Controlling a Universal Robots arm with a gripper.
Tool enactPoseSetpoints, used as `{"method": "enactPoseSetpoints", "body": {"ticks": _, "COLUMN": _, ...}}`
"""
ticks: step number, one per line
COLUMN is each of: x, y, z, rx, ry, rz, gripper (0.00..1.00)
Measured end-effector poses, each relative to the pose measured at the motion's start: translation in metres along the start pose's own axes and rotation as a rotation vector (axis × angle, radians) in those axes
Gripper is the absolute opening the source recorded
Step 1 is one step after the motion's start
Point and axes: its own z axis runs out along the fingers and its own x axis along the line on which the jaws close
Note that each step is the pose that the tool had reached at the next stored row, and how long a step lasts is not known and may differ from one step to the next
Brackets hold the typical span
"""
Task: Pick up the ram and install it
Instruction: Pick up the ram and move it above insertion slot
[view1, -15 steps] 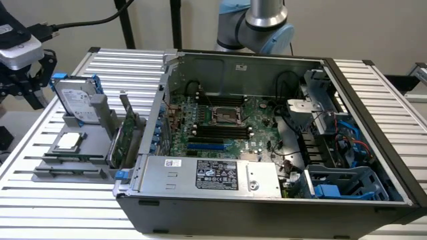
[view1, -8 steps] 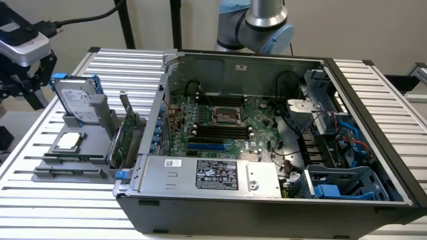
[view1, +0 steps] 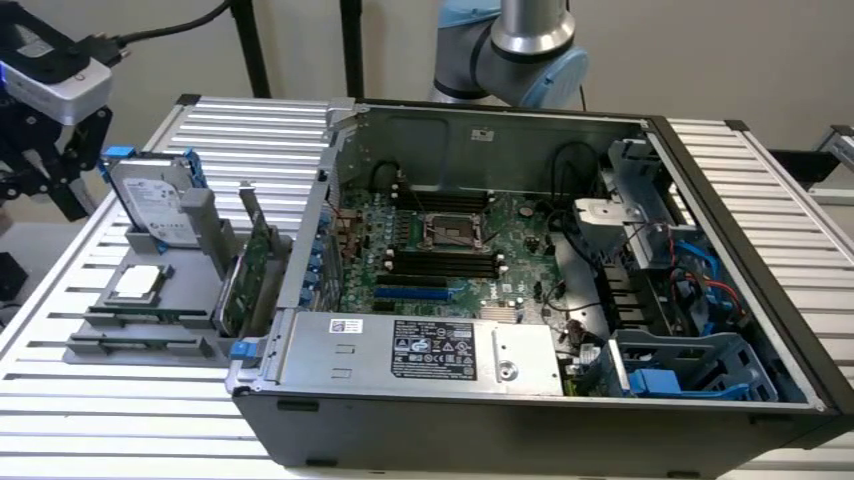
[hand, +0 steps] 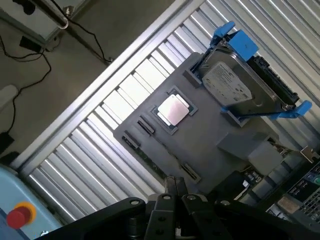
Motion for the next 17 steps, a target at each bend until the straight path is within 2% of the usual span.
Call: {"method": "enactPoseSetpoints", "body": {"ticks": 17, "x": 0.0, "y": 0.0, "z": 0.0016, "rx": -0.0049, "ry": 0.0264, "rz": -0.309, "gripper": 0.0}}
